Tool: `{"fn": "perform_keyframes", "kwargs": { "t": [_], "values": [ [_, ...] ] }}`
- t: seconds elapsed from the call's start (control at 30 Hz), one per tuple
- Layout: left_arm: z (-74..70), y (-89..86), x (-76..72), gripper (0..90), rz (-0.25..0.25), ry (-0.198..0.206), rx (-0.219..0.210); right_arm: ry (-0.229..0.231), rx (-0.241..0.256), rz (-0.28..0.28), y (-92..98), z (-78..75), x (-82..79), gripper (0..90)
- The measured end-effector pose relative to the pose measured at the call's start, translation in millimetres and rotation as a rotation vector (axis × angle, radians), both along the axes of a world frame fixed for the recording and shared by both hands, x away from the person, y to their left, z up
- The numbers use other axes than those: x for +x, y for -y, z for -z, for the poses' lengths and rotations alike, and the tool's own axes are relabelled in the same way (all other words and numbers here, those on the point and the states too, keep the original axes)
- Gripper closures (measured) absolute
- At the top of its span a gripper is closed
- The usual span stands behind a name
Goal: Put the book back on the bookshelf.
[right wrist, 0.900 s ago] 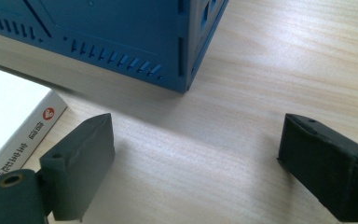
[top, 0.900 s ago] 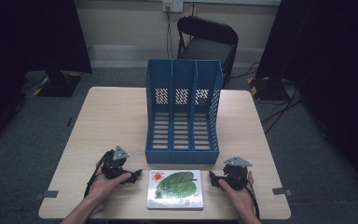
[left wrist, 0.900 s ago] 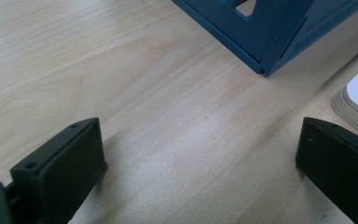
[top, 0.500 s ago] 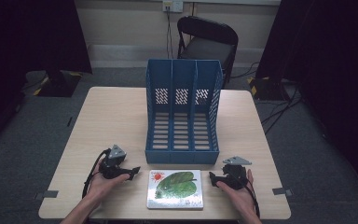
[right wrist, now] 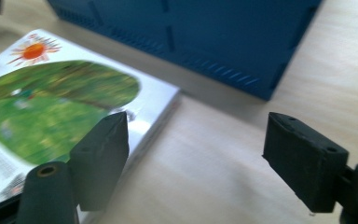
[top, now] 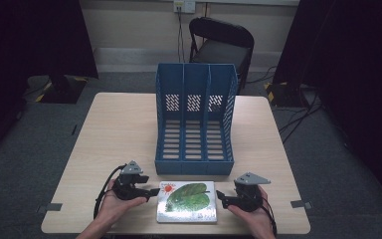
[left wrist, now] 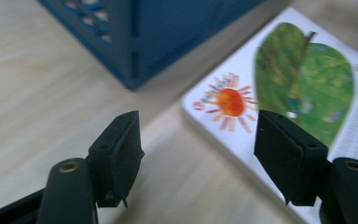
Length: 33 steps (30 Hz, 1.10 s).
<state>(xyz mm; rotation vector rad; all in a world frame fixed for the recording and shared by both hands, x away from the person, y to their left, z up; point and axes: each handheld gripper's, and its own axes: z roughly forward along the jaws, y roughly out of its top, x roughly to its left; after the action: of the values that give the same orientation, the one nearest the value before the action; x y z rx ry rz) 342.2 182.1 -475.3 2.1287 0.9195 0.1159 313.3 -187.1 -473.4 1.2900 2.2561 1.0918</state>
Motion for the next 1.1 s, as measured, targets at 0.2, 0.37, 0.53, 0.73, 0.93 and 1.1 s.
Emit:
{"fn": "perform_keyframes", "kwargs": {
  "t": [0.2, 0.37, 0.53, 0.73, 0.93, 1.1],
  "values": [
    [1.5, 5.0, -2.9, 39.9, 0.034, -0.019, -0.013, -0.032, -0.006, -0.083, -13.1, 4.7, -8.6, 25.1],
    [8.9, 12.1, -1.9, 42.9, 0.048, -0.072, -0.021, -0.075, -0.021, -0.151, -27.3, 14.8, -7.8, 26.0],
    [12.8, 20.6, -2.4, 42.5, 0.062, -0.083, 0.031, -0.092, 0.024, -0.175, -32.2, 19.2, -7.6, 26.3],
    [13.2, 21.0, -1.9, 43.0, 0.056, -0.080, 0.030, -0.102, 0.037, -0.195, -32.3, 19.2, -9.8, 30.5],
    [13.2, 19.8, 1.7, 43.7, 0.041, -0.078, 0.030, -0.123, 0.039, -0.211, -32.6, 17.8, -13.6, 32.7],
    [13.3, 14.3, 6.2, 39.1, 0.023, -0.099, 0.009, -0.125, 0.043, -0.221, -33.9, 18.1, -13.4, 31.9]
  ]
}}
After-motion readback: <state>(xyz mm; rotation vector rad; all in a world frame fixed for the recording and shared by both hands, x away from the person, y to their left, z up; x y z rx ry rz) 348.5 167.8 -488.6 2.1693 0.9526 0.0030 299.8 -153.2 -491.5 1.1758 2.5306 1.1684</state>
